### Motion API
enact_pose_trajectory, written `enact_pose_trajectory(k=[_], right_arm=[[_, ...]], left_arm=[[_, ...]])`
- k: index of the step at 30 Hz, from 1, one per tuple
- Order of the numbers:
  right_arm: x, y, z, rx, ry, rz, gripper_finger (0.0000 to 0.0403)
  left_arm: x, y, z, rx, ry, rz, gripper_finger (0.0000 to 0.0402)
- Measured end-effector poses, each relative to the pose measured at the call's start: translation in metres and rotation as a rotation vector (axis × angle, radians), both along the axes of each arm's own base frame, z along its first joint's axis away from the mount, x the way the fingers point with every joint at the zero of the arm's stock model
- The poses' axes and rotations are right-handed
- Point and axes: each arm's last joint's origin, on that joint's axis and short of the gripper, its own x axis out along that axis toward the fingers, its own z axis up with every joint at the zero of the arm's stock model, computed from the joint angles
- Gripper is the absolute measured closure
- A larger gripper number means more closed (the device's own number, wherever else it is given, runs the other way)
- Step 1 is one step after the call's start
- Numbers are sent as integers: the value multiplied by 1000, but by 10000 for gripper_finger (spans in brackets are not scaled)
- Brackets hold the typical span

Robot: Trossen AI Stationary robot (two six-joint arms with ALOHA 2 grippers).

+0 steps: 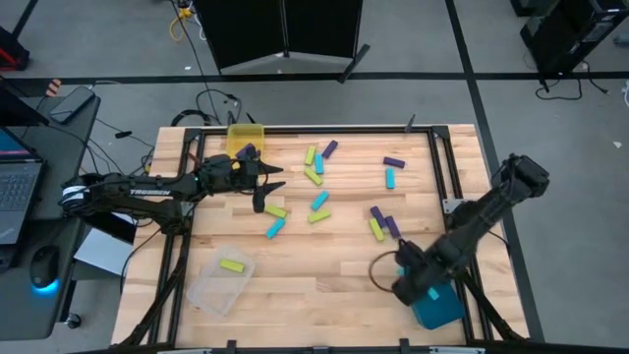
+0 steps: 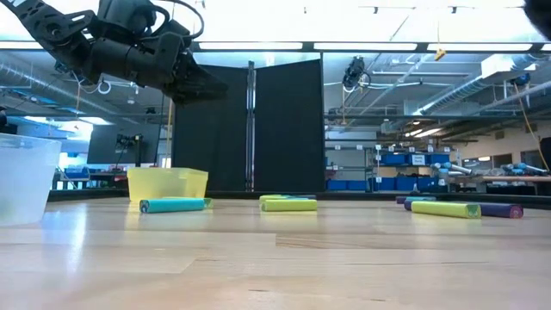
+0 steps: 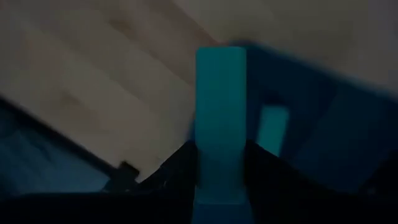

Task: Sort blocks
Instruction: Put the blue block into the blue bin, then put the green block into the transparent bin

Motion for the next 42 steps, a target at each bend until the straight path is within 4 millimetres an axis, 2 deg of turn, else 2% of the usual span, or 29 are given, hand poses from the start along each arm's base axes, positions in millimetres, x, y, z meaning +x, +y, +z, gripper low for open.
enact_pose_trajectory(k=[4,9,16,20,25,28,32,37,39,42], right_arm=[[-21,10,-21,-26,81,-126,284],[-34,13,-46,-13,122,-217,284],[-41,6,-72,6,125,-245,284],[-42,6,-74,36,149,-203,271],[-38,8,-58,48,144,-145,178],[-34,6,-39,45,136,-119,147],[-27,-1,-4,-5,82,-87,145],[-11,-20,33,-141,-95,-63,164],[-1,-29,39,-182,-168,-44,168],[16,-45,37,-231,-216,-3,167]], left_arm=[[0,0,1,3,-9,0,199],[0,0,2,7,-19,0,199],[0,0,2,6,-21,1,199],[0,0,2,-10,-23,3,199],[0,0,2,-20,-23,5,199],[0,0,2,-22,-22,5,199],[0,0,2,-22,-22,5,199],[0,0,1,-23,-21,5,199],[0,0,1,-22,-16,-11,199],[0,-2,-1,-29,0,-52,199]])
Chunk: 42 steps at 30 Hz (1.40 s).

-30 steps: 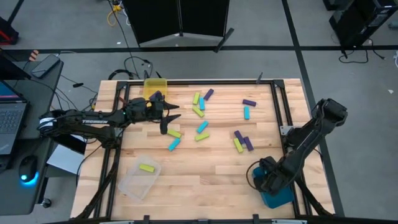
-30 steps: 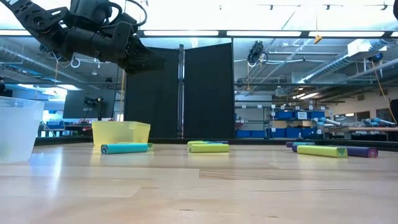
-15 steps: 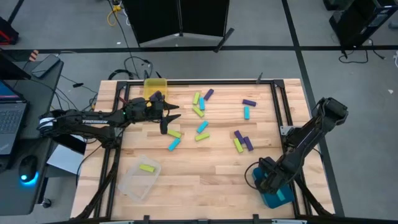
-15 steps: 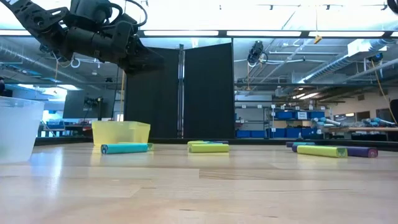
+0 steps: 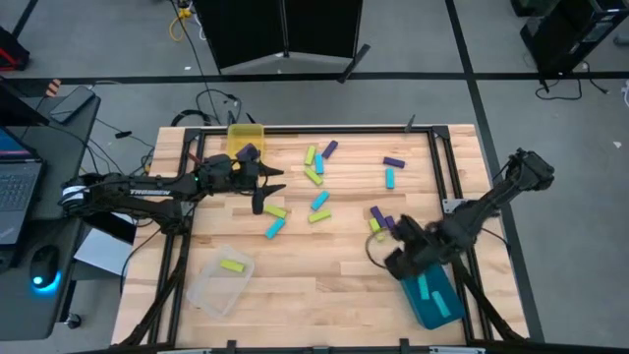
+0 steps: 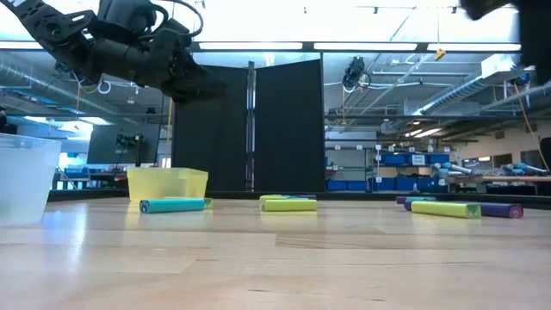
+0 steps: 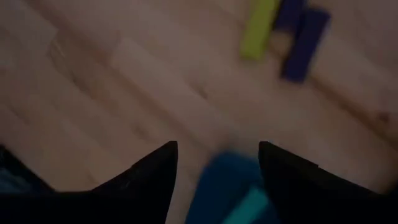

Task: Sort blocks
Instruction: Put the green block into the transparent bin

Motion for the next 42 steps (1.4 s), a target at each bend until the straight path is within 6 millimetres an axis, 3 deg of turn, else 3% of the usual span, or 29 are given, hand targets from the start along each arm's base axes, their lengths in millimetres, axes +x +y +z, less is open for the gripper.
enact_pose_trajectory(k=[10,22,31,42], right_arm=[[57,-48,-52,-82,120,-38,162],[84,-66,-97,-44,253,-5,170],[89,-67,-118,-28,331,-25,175],[77,-69,-133,-30,341,-49,193]], left_arm=[[0,0,-2,-8,16,-8,199],[-1,0,-3,-13,32,-5,199],[-1,-1,-5,-19,51,-5,199],[-1,-1,-5,-19,50,-4,199]])
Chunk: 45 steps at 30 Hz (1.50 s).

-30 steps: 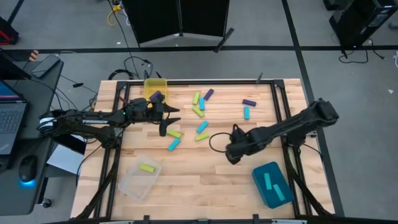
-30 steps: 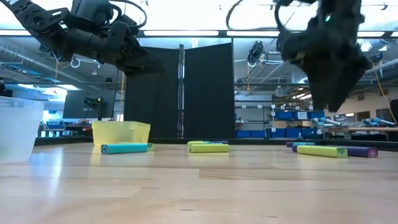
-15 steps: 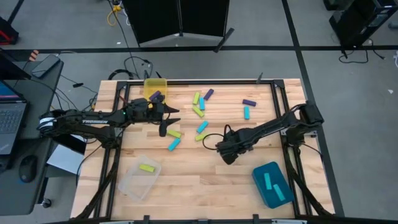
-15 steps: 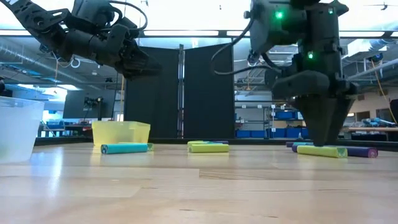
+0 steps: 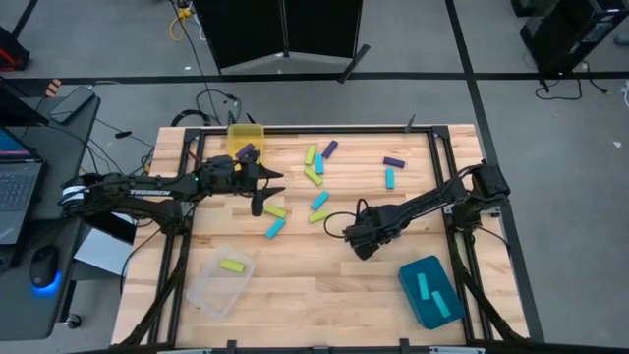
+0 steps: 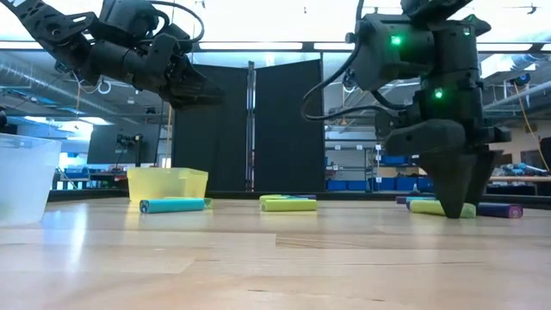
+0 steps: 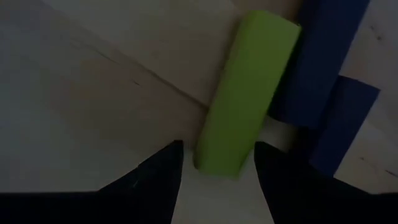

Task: Sort blocks
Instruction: Put the green block into the transparent bin

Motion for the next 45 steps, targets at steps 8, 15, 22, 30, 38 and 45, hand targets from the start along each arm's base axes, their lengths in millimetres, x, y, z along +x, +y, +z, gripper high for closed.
enact_pose_trajectory(k=[8,15,22,30,38,45], right_arm=[[3,1,-1,12,-32,68,279],[5,4,5,-25,-47,169,295],[23,15,39,-203,-326,285,295],[49,20,61,-411,-617,475,295],[67,10,77,-632,-760,507,295],[78,7,90,-720,-860,573,295]], left_arm=[[0,0,0,-4,0,1,199],[0,0,1,-38,-17,9,199],[2,-2,10,-96,-124,-11,199],[4,-9,14,-146,-168,-44,199],[13,-20,14,-187,-213,-64,193],[29,-31,3,-157,-244,-118,158]])
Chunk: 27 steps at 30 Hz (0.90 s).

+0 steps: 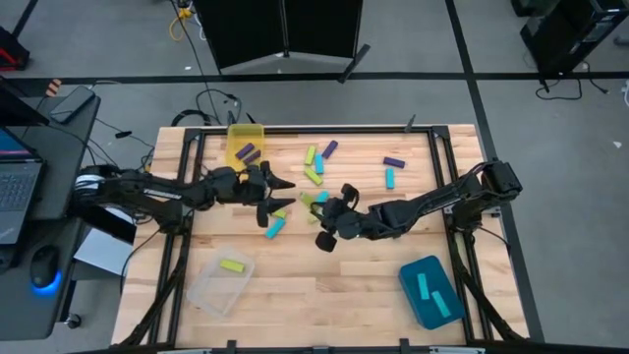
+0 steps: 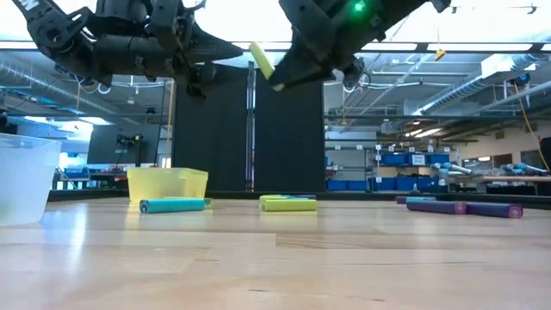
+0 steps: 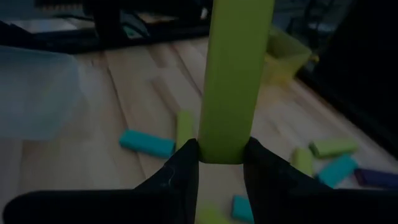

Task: Sort blocks
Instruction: Put the green block into the transparent bin

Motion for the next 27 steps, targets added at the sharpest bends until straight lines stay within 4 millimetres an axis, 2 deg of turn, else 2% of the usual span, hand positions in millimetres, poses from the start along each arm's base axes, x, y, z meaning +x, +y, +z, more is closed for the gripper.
enact_pose_trajectory(k=[8,20,23,27], right_arm=[[3,1,5,-47,-32,33,295],[6,4,10,-57,-61,94,295],[6,4,10,-56,-61,97,295],[5,6,10,-62,-59,105,295]], left_arm=[[10,-4,-2,21,-96,-107,123],[27,-6,6,92,-149,-227,122],[28,-6,7,96,-156,-237,132],[27,-6,8,99,-158,-243,173]])
